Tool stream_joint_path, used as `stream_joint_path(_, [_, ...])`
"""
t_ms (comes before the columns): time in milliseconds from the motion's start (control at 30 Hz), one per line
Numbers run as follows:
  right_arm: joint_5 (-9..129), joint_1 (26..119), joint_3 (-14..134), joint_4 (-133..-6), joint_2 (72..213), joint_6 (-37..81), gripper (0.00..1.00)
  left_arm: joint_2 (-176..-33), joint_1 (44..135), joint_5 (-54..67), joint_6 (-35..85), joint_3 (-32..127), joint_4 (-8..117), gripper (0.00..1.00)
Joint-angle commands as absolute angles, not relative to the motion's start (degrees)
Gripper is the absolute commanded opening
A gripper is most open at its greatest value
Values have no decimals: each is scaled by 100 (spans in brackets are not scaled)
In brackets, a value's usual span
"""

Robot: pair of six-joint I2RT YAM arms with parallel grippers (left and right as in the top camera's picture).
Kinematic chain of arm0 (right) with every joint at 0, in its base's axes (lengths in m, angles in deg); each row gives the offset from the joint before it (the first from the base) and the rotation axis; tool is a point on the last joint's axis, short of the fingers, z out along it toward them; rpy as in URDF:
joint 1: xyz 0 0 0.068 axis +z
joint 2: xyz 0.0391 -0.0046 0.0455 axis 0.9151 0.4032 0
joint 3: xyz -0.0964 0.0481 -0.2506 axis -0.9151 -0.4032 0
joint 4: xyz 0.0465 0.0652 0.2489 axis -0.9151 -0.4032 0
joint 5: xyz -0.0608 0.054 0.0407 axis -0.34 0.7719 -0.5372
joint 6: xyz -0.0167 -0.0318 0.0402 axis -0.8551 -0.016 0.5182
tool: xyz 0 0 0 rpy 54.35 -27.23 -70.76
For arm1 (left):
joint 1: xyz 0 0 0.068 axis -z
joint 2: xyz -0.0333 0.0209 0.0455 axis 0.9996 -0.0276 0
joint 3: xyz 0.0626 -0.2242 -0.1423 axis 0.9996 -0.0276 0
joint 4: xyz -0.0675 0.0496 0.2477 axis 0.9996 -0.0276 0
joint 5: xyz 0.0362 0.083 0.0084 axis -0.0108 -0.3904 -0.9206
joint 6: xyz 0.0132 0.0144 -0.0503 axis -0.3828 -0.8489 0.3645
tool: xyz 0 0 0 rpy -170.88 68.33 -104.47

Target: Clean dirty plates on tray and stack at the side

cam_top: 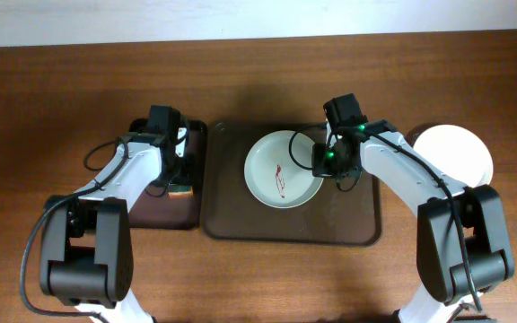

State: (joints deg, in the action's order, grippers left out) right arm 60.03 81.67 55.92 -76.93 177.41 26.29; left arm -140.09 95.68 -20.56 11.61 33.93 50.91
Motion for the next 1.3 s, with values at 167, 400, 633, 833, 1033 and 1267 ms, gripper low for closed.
stream_joint_path(167, [5927,8195,5640,-7700,17815,2680,4,-13598,9549,-2148,1143,3551,5121,34])
stream_joint_path(400, [5927,8197,5640,-7708,17815,2680,4,-13600,9555,-1971,1148,3511,4912,40])
stream_joint_path(633, [5929,8197,5640,-7737,17815,2678,4,-13718,9553,-1975,1146,3391,5191,35])
stream_joint_path(833, [5929,8195,5640,-7741,17815,2680,4,-13720,9553,-1975,1146,3288,5235,30])
stream_joint_path(1033, [5931,8197,5640,-7741,17815,2680,4,-13720,9553,-1975,1146,3048,5355,24])
stream_joint_path(1267, [5929,8195,5640,-7739,17815,2678,4,-13513,9538,-1975,1146,3267,5154,0])
